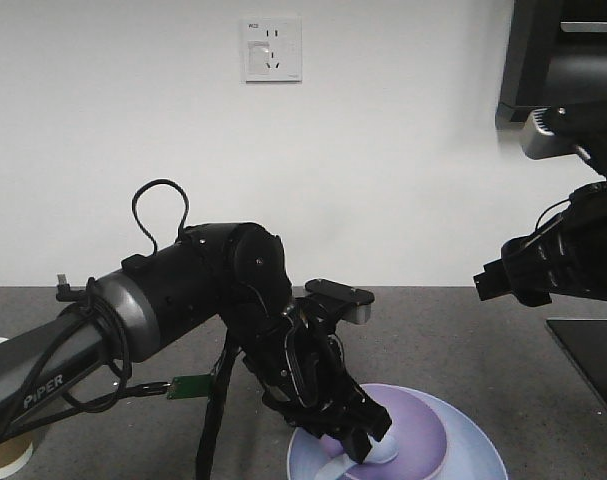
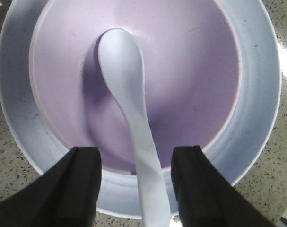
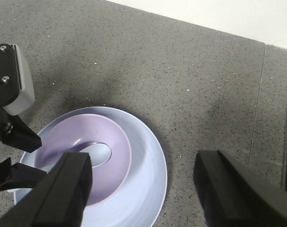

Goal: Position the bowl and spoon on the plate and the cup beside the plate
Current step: 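Move the left gripper over the bowl and drop the spoon inside, then raise the left gripper and move it above the brown paper cup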

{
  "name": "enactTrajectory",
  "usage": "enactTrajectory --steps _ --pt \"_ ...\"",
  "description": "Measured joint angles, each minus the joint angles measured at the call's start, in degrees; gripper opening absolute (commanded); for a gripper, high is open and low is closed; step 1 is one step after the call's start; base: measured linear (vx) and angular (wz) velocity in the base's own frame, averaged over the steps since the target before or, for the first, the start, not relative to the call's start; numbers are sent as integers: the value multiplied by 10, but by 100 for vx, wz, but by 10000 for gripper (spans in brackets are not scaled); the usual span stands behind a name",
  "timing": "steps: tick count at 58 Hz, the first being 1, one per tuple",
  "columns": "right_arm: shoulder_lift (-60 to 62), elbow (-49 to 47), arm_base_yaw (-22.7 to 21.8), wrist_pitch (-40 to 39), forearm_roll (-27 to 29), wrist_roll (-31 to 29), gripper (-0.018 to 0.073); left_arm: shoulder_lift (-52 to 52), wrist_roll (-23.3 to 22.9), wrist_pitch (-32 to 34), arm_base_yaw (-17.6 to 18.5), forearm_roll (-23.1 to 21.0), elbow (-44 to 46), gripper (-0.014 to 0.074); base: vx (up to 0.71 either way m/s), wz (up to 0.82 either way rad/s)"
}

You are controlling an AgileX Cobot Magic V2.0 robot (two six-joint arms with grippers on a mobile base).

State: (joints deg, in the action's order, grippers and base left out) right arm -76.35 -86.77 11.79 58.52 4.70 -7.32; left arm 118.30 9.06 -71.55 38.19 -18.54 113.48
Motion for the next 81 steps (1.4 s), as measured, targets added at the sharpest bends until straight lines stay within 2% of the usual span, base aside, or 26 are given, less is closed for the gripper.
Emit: enactTrajectory --steps 8,16,22,33,40,47,59,67,81 --pt "0 0 0 0 0 0 519 -15 -2 0 0 2 0 468 0 0" --pt "0 0 0 0 0 0 519 -55 -16 0 0 26 0 468 0 0" --pt "0 0 0 0 0 0 519 -97 -36 -1 1 66 0 468 0 0" --pt "0 0 0 0 0 0 519 -183 -65 -6 -12 182 0 466 0 0" --pt "0 0 0 1 0 0 519 -214 -73 -8 -68 213 0 452 0 0" --pt "0 0 0 1 1 0 519 -228 -75 -8 -137 217 -14 432 0 0" --pt "0 0 0 1 1 0 519 -240 -77 -8 -249 219 -94 417 0 0" --pt "0 0 0 1 1 0 519 -244 -76 -9 -291 221 -136 418 0 0" --pt "0 0 0 1 1 0 519 -244 -56 -8 -316 221 -170 418 0 0"
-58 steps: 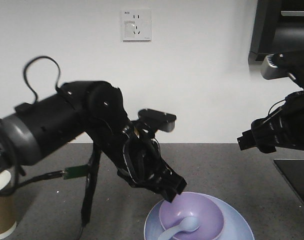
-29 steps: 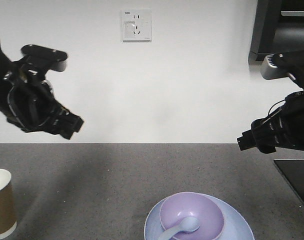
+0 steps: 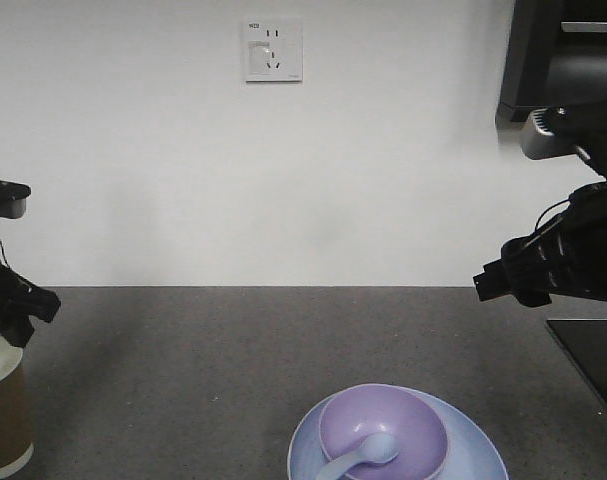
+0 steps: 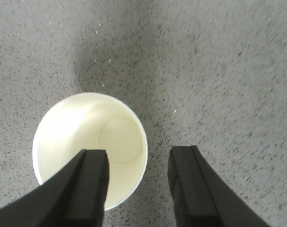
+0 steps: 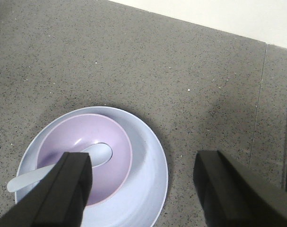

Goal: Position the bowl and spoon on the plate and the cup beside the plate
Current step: 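Raise the left gripper and move it above the brown paper cup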

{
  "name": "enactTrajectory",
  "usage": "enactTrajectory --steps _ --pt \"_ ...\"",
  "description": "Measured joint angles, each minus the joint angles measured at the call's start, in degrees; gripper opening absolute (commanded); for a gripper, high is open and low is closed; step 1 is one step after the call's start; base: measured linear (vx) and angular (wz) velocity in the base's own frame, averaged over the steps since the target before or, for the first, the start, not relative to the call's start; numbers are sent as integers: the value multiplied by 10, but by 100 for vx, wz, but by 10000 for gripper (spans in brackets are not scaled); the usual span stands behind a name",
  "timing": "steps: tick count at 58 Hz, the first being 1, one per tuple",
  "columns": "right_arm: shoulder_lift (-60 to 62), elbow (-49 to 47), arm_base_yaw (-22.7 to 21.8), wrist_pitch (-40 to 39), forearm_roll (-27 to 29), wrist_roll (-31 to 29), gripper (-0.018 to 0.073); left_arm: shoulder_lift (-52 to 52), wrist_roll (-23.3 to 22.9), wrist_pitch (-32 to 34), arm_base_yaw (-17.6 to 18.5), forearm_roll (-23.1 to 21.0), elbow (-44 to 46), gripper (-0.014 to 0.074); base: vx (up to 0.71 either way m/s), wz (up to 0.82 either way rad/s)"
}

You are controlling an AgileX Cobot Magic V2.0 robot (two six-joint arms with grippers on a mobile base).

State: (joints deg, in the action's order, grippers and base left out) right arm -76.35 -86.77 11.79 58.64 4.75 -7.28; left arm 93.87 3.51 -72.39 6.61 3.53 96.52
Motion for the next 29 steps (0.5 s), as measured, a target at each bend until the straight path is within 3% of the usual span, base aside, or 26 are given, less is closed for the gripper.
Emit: enactTrajectory --steps 18,29 --pt "0 0 0 0 0 0 519 29 21 2 -6 -35 -9 418 0 0" --pt "0 0 0 0 0 0 519 46 24 3 -6 -35 -9 418 0 0"
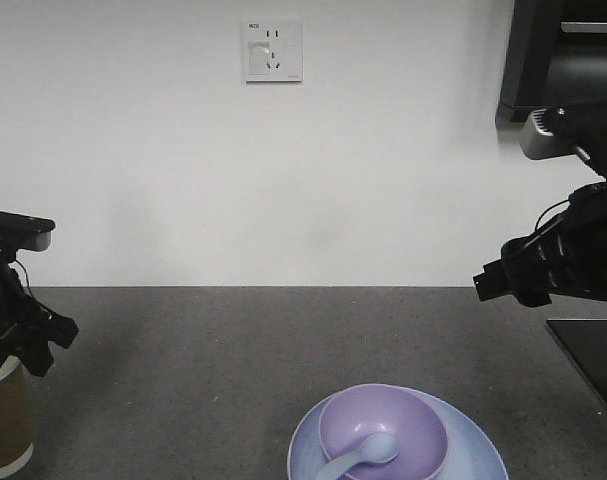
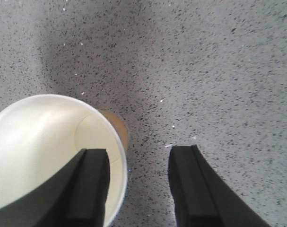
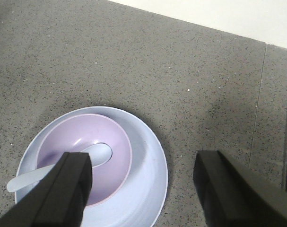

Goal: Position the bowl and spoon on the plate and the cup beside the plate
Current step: 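Raise the left gripper and move it above the brown paper cup, then grasp the brown paper cup rim with the left gripper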

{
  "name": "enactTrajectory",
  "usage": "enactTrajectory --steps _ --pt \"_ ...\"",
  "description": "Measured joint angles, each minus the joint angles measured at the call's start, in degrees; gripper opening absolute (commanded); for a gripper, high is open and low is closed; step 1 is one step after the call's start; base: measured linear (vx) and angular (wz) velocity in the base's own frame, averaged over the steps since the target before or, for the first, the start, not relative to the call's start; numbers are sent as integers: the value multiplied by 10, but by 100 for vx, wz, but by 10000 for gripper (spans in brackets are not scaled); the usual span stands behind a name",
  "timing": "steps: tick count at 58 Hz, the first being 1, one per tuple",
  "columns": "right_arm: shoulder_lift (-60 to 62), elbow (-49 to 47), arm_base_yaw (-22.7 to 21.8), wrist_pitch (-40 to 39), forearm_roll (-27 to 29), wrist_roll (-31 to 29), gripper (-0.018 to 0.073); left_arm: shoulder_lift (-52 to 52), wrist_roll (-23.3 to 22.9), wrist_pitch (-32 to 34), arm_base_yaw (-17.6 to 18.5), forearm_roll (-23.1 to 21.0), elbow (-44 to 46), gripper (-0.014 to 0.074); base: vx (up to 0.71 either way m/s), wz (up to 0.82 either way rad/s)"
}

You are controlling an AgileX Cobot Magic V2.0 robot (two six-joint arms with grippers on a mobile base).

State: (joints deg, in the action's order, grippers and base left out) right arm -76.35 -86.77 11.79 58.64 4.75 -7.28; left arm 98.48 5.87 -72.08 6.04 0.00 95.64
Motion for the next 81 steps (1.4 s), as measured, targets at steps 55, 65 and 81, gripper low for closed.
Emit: enactTrajectory --steps 55,65,81 --pt "0 0 0 0 0 0 519 55 -15 3 0 10 0 139 0 0" --pt "0 0 0 0 0 0 519 55 -15 5 0 21 0 -8 0 0" --pt "0 0 0 0 0 0 519 50 -15 6 1 5 4 -4 0 0"
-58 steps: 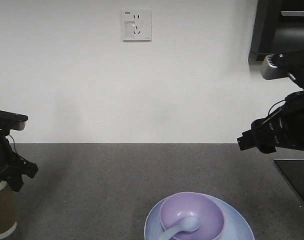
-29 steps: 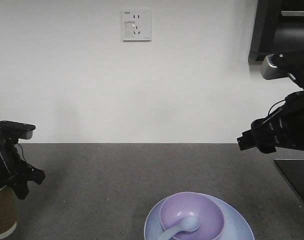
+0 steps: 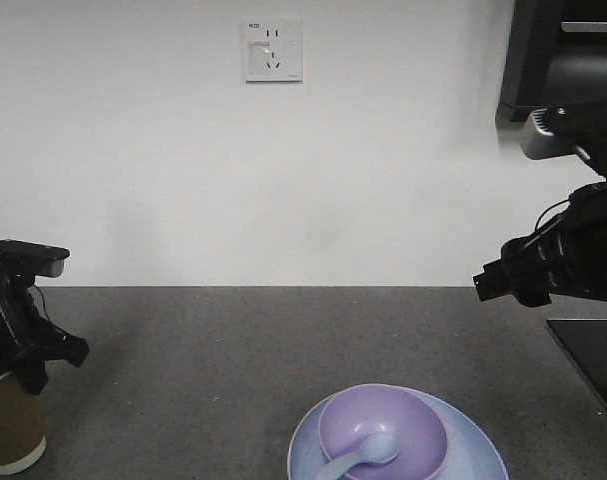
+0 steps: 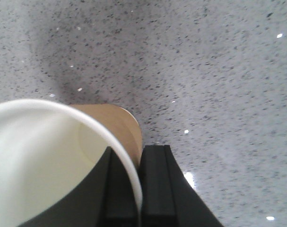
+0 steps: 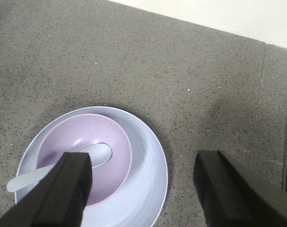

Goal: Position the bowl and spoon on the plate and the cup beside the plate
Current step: 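Grasp the brown paper cup rim with the left gripper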

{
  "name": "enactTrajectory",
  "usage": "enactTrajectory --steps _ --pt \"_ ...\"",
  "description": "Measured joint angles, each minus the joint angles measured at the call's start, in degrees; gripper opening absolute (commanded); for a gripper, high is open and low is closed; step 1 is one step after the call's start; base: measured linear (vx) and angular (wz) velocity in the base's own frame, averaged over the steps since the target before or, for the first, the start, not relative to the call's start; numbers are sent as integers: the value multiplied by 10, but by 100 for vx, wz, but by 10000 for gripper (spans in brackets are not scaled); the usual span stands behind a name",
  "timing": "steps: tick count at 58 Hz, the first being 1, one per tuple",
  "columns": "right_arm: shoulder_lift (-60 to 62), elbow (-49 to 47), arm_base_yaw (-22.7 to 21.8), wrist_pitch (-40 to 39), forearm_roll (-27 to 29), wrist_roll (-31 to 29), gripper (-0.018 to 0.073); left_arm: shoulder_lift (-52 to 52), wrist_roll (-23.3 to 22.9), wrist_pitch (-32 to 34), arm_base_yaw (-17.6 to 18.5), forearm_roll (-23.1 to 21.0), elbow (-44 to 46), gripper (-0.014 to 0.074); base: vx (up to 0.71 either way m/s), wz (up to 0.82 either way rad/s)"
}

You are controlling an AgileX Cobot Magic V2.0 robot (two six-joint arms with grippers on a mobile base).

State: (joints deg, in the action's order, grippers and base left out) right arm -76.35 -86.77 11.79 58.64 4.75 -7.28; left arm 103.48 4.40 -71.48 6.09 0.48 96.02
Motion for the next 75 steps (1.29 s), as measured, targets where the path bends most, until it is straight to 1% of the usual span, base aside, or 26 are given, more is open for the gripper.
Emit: enactTrajectory --steps 6,15,20,33,43,49,57,62,75 --pt "0 0 0 0 0 0 519 -11 2 -2 6 -15 19 -4 0 0" --pt "0 0 0 0 0 0 519 -29 16 -5 39 -44 66 -3 0 0" --pt "0 0 0 0 0 0 519 -30 22 -5 72 -60 91 -3 0 0" --pt "0 0 0 0 0 0 519 -25 34 -5 160 -65 105 -3 0 0" --pt "0 0 0 0 0 0 519 -2 35 -6 211 -65 105 -3 0 0" --pt "0 0 0 0 0 0 519 15 35 -6 236 -65 105 -3 0 0" --pt "0 0 0 1 0 0 519 37 35 -5 261 -62 105 -3 0 0" --pt "0 0 0 1 0 0 519 48 31 -5 275 -52 105 -3 0 0" --pt "0 0 0 1 0 0 519 61 20 -5 284 -36 105 -3 0 0"
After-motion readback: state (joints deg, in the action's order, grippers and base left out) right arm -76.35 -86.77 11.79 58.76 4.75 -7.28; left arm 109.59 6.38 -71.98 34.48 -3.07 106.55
